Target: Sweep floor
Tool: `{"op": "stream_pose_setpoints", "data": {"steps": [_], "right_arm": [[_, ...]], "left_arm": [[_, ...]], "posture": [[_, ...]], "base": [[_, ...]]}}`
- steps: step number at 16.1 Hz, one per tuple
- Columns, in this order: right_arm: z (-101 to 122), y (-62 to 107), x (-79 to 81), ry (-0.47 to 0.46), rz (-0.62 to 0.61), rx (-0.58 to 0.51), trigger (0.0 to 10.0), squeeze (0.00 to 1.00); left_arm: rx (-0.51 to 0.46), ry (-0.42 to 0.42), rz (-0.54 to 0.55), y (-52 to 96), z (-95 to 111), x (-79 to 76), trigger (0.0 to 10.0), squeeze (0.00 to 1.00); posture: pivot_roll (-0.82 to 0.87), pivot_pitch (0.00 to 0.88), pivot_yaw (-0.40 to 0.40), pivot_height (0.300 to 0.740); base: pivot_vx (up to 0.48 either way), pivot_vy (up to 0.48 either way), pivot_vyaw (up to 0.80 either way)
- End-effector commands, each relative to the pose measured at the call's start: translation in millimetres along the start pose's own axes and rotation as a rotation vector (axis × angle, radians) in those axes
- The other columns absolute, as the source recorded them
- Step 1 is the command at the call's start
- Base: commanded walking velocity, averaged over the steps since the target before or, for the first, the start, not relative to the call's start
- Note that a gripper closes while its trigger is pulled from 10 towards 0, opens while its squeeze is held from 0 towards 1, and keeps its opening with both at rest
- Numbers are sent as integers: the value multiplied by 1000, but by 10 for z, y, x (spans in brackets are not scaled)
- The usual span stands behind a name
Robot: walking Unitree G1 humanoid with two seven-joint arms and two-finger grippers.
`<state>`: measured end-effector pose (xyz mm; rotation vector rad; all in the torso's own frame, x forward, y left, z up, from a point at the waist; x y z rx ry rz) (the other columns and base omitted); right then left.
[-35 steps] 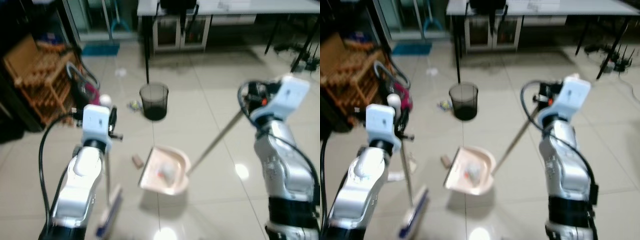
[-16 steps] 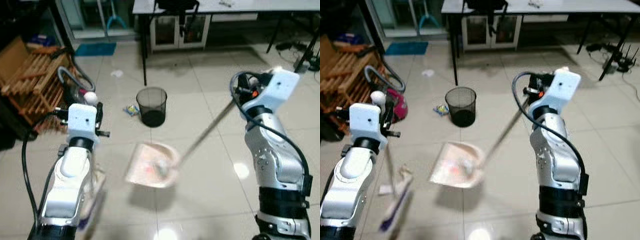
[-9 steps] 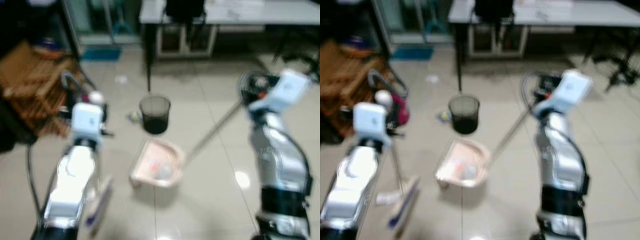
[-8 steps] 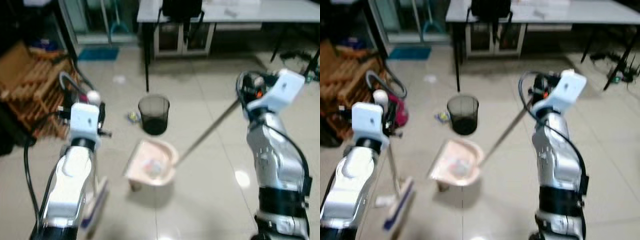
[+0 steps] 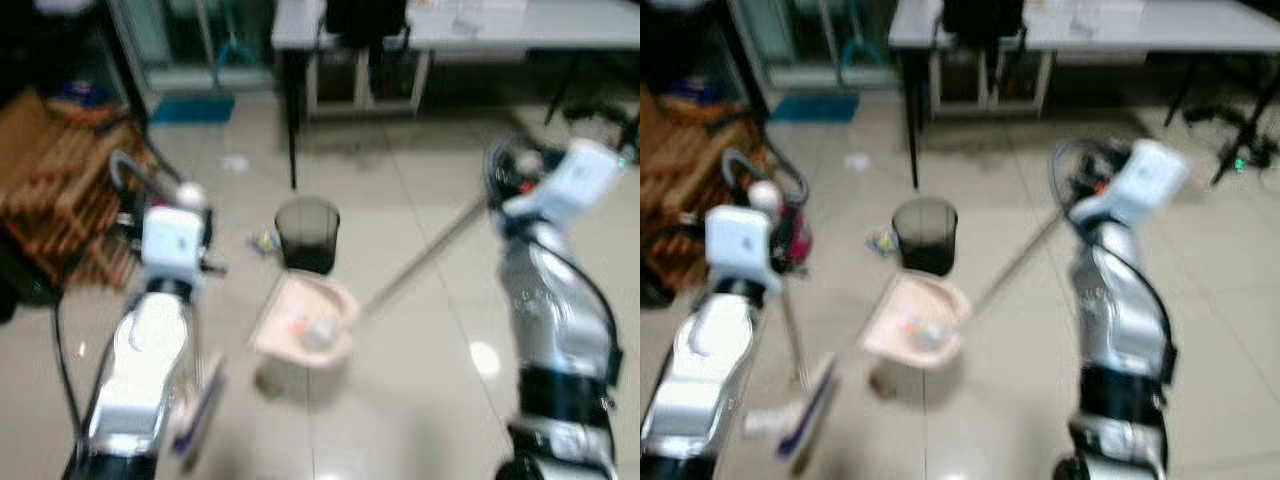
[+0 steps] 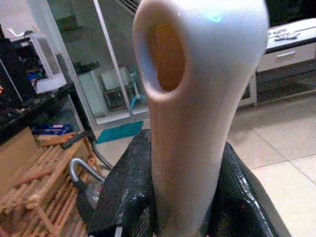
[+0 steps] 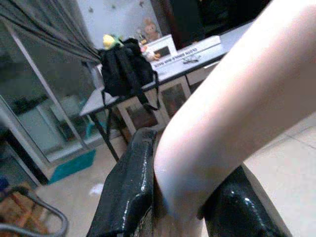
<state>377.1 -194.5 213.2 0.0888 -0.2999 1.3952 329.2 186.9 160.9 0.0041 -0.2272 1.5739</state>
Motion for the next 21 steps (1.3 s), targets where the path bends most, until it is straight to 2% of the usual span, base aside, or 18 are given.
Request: {"op": "stream_pose_setpoints", "data": {"steps": [1,6,21], "right_arm": [[194,-16,-42,-27,-13,-69,10000,0],[317,-47,-31,-7,-16,-113,10000,0],[481,-93,-188,-2,-71,-171,10000,0]], "left_arm": [[-53,-9,-25,-30,132,-70,10000,0],[-46,-10,-31,-22,107,-78,10000,0],[-47,-12,-53,-7,85,-144,10000,0]], "posture": [[-20,17,37,740],[-22,18,35,740],[-27,0,37,740]], "base": [[420,0,0],[420,0,0],[421,0,0]]}}
Point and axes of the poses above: a point about 5 cm out from each wrist's last joint towards the gripper, its own y axis pointing back from the gripper into the wrist, its own z axis along the axis of the wrist's last joint, x = y × z, the point moved 5 cm from there along -y, pointing out of the wrist towards the gripper, and after that the axes turned 7 degrees about y, right-handed, at the moved point
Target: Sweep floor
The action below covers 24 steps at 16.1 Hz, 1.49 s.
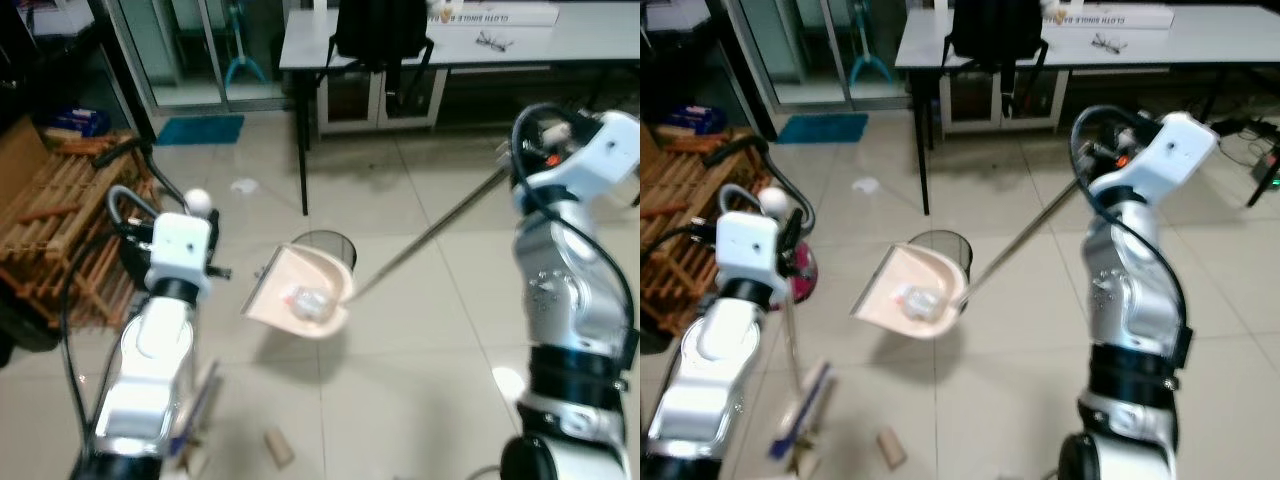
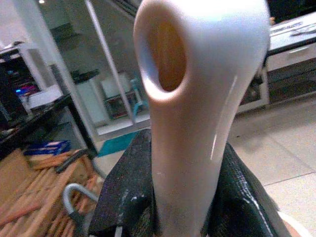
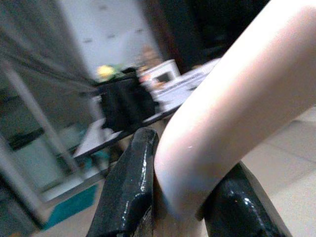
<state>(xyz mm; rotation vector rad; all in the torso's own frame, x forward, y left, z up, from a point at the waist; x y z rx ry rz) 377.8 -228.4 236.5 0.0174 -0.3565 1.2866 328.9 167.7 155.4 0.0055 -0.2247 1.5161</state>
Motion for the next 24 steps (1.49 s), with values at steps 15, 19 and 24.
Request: {"op": "stream_pose_setpoints", "data": {"steps": [15,19,24], "right_arm": [[253,-58,-62,-3,-26,-111,10000,0],[258,-59,-65,-2,-32,-120,10000,0],[287,-59,-116,22,-47,-138,10000,0]], "left_arm": [[-39,-35,-3,-10,99,57,10000,0],[-38,-38,-5,-8,94,60,10000,0],[-33,-23,6,-11,86,65,10000,0]], "posture": [[-21,10,39,740],[-20,10,41,740],[-21,10,39,740]], "base": [[422,0,0],[423,0,0],[392,0,0]]}}
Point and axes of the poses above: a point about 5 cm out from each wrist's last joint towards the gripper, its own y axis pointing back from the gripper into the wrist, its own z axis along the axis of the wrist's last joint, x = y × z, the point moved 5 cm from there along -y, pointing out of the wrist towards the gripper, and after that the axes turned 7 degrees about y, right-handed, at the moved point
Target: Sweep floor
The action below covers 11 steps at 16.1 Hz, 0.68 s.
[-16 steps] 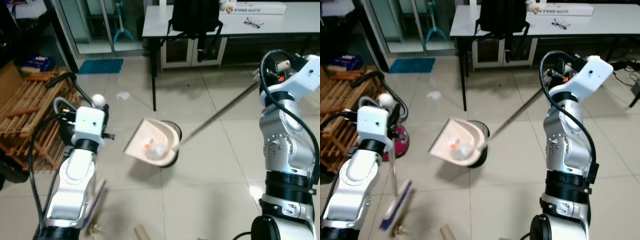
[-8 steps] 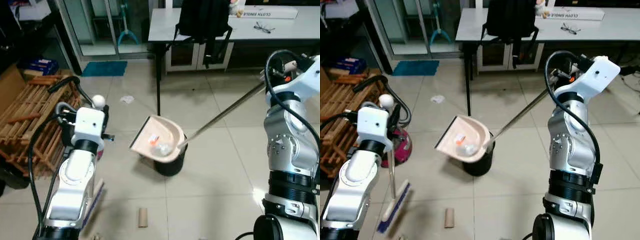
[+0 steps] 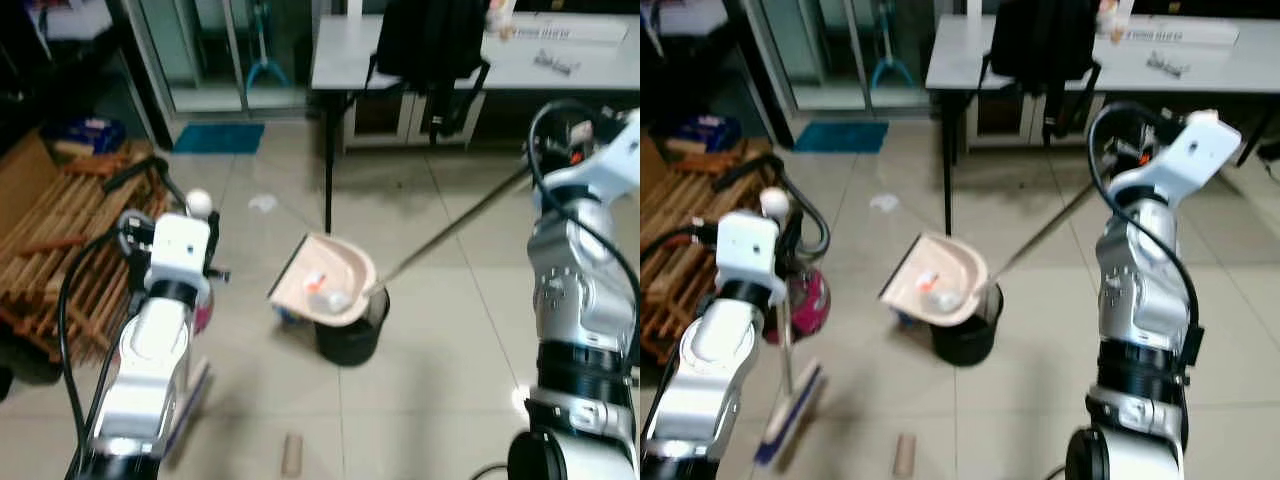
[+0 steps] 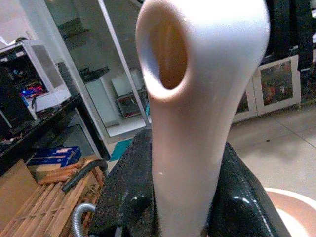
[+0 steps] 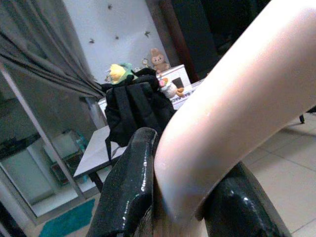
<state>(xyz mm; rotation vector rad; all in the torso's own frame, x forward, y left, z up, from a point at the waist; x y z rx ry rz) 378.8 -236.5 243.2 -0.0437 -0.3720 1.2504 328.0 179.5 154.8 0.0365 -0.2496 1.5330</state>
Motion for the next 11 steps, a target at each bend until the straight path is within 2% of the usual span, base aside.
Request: {"op": "stream_pose_setpoints", "data": {"steps": [1,5,11], "right_arm": [[209,-31,-83,0,-28,-80,10000,0],[230,-44,-75,3,-32,-102,10000,0],[314,-66,69,34,16,-190,10000,0]], "left_arm": [[-30,13,-7,-22,96,-44,10000,0],[-24,10,-12,-8,78,-47,10000,0],[-18,7,-20,-14,72,-63,10000,0]], "posture": [[-20,9,37,740],[-17,10,34,740],[-14,12,35,740]], "base": [[0,0,0],[0,0,0],[0,0,0]]}}
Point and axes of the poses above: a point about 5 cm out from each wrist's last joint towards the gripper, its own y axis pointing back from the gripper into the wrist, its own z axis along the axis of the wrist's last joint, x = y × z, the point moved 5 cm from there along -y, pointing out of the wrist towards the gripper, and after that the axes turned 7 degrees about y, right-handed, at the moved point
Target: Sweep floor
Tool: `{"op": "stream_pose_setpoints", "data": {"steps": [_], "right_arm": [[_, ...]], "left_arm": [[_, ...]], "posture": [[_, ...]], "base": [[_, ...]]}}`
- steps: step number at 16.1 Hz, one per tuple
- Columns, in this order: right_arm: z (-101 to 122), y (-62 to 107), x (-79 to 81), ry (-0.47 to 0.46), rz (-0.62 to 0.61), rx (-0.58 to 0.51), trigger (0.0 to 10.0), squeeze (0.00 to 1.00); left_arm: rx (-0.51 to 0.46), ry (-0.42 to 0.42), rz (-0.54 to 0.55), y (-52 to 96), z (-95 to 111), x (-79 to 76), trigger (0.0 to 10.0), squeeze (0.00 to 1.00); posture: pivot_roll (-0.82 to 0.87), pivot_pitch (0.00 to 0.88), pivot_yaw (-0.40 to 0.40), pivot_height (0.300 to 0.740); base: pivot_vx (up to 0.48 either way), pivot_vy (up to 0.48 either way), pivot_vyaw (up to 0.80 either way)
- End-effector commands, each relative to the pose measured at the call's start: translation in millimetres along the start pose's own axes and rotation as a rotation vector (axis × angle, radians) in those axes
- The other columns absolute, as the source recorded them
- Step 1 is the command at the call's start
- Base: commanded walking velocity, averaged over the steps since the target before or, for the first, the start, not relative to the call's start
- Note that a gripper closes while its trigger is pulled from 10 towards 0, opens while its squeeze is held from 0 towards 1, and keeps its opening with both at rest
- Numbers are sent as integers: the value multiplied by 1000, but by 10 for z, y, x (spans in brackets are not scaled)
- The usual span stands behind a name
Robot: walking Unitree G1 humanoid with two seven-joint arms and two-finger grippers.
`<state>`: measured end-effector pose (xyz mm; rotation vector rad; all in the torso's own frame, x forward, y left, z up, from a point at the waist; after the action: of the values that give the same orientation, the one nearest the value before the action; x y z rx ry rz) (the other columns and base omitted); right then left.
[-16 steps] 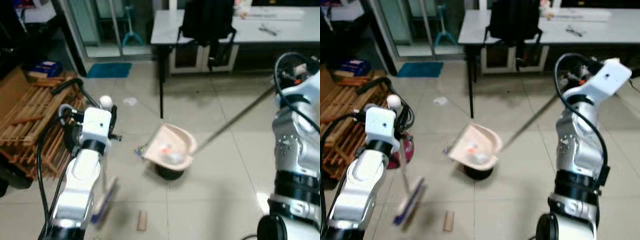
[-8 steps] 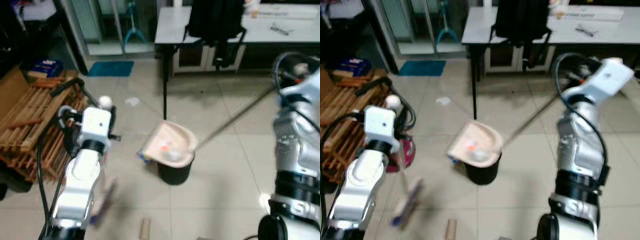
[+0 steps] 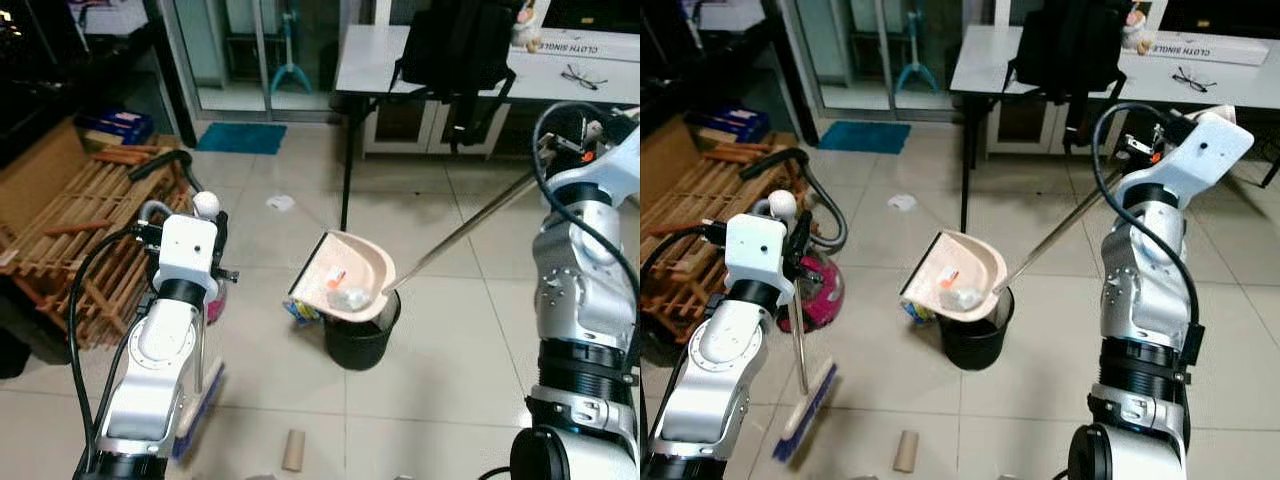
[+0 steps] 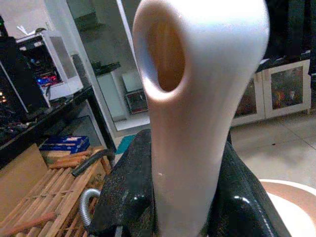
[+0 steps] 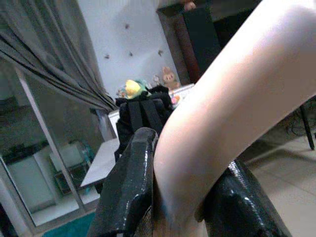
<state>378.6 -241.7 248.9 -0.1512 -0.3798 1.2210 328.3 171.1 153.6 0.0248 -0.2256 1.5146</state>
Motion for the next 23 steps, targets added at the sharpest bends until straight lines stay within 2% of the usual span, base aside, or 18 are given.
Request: {"op": "stream_pose_setpoints", "data": {"steps": [1,5,11,14,20,23], "right_arm": [[259,-65,127,-18,39,-109,10000,0],[340,-57,374,63,143,-198,10000,0],[398,-8,584,174,213,-320,10000,0],[328,115,827,273,323,-389,10000,0],[272,324,1129,378,489,-475,10000,0],[154,549,1351,478,665,-525,10000,0]], "left_arm": [[-23,-17,-2,-9,69,21,10000,0],[-19,-18,-6,-4,59,10,10000,0],[-14,-22,-16,9,49,-5,10000,0],[-12,-24,-23,12,45,-21,10000,0],[-9,-27,-34,24,36,-39,10000,0],[-9,-29,-44,22,34,-63,10000,0]], "posture": [[-14,12,35,740],[-11,15,34,740],[-9,21,38,740],[-7,21,37,740],[-6,13,35,740],[-5,8,34,740]], "base": [[0,0,0],[0,0,0],[0,0,0],[0,0,0],[0,0,0],[0,0,0]]}}
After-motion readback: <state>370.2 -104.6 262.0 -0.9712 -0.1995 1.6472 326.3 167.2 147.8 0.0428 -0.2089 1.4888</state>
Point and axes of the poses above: a point about 5 cm out from each wrist's last joint towards the gripper, its own y axis pointing back from the gripper into the wrist, its own z axis along the axis of the wrist's last joint, x = y × z, the point moved 5 cm from there along -y, pointing out of the wrist towards the gripper, and after that the axes turned 7 degrees about y, right-handed, at the moved point
